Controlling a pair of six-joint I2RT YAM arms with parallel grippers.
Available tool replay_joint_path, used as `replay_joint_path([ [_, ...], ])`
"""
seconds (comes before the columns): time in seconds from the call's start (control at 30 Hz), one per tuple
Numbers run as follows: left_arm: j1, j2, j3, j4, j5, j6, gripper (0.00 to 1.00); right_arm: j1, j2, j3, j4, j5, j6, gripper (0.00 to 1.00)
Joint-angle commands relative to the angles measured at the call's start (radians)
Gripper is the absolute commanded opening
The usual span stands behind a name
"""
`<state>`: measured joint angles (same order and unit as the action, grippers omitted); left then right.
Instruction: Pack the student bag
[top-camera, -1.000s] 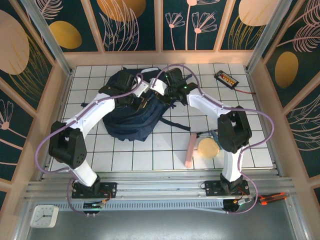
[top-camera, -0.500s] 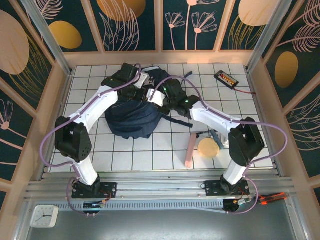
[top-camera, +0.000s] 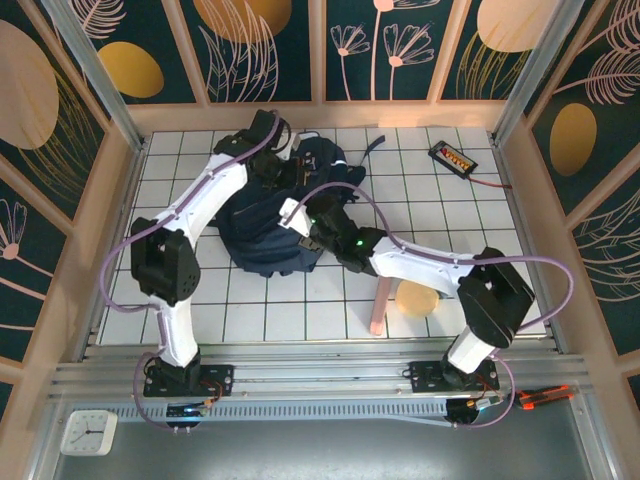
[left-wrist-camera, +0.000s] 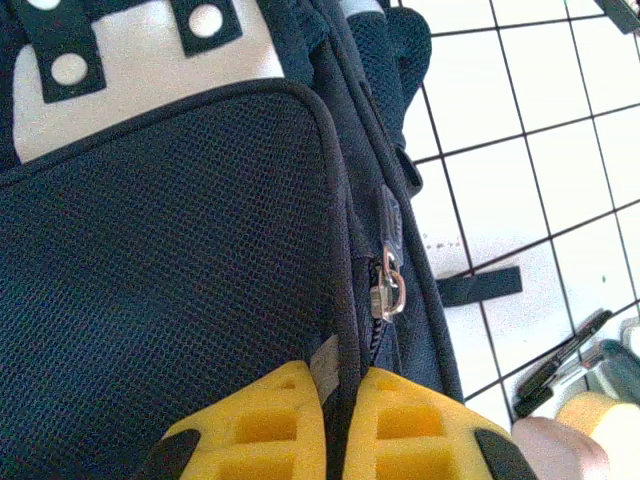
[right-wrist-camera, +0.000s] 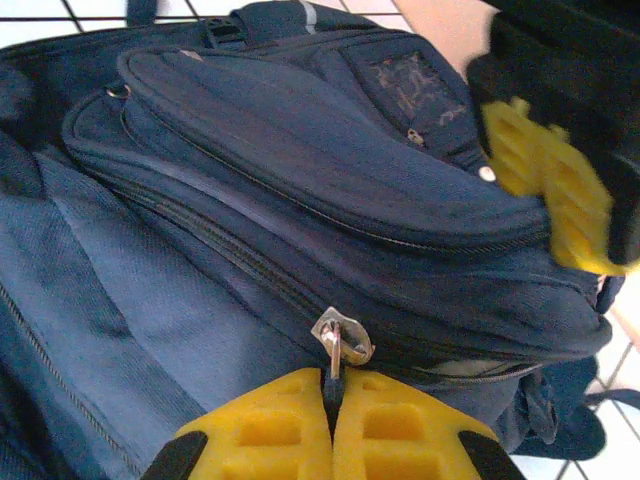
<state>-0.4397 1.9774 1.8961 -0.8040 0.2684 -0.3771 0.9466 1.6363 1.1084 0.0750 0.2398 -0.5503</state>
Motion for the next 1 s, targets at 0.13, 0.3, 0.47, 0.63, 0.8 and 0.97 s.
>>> replay_joint_path([
  [0.13, 0.012, 0.181, 0.423, 0.012, 0.008, -0.127, 0.0, 0.197, 0.134, 0.076, 0.047, 0.011, -0.049, 0.0],
  [0.3, 0.012, 0.345, 0.804, -0.209, -0.022, -0.124, 0.0, 0.189, 0.083, 0.0, 0.095, 0.039, -0.019, 0.0],
  [0.47, 0.015, 0.456, 1.049, -0.3, -0.03, -0.188, 0.0, 0.078, -0.067, -0.119, 0.09, -0.008, 0.018, 0.0],
  [0.63, 0.013, 0.486, 1.106, -0.327, 0.0, -0.144, 0.45, -0.096, -0.198, -0.211, 0.094, -0.217, 0.003, 0.0],
  [0.8, 0.017, 0.466, 1.113, -0.483, -0.11, 0.076, 0.67, -0.247, -0.198, -0.241, 0.103, -0.397, -0.026, 0.0],
  [0.97, 0.04, 0.44, 1.112, -0.502, -0.148, 0.088, 0.67, -0.327, -0.149, -0.192, 0.079, -0.506, -0.036, 0.0],
])
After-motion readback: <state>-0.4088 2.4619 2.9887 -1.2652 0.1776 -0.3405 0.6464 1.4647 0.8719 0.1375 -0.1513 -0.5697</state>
